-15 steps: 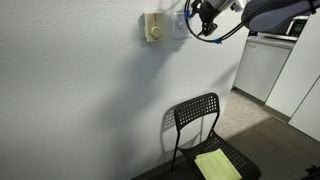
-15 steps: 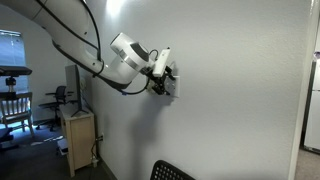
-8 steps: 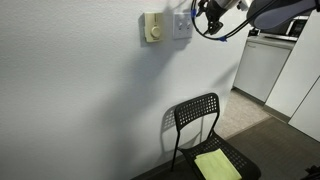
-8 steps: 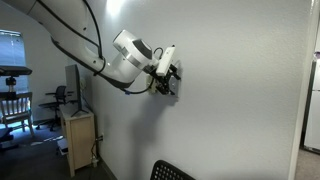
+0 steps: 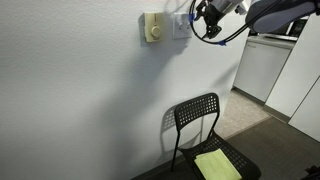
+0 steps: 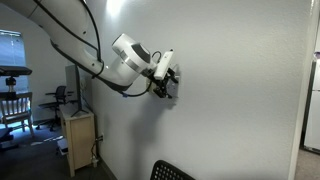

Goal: Turn on both buttons on the switch and then turn off the first button

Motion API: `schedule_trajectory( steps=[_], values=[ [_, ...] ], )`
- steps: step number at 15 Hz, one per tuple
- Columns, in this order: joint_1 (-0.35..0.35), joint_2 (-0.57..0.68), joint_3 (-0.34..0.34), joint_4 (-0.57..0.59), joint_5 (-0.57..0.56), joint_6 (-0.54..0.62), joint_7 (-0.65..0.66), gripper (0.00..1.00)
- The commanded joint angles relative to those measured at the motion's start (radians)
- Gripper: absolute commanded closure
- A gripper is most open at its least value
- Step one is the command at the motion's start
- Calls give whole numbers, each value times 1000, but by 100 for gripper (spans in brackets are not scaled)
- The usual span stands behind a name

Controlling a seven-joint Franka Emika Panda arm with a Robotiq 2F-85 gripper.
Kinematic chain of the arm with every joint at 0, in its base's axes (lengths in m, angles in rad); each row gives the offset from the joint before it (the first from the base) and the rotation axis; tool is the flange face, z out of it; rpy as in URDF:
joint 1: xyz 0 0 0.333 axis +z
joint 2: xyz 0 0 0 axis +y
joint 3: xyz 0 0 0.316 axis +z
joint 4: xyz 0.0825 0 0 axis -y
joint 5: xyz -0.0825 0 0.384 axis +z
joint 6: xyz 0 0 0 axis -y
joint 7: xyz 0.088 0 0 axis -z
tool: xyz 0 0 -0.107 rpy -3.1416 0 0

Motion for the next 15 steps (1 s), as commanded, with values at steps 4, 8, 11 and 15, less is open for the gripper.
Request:
schedule_trajectory(
  steps=[4, 8, 11, 15],
  values=[
    [-16, -1, 19, 35, 3, -19, -32, 0],
    [-18, 9, 23, 55, 22, -18, -52, 0],
    [-20, 21, 26, 82, 36, -17, -82, 0],
    [-20, 46, 34, 125, 80, -19, -134, 0]
  ],
)
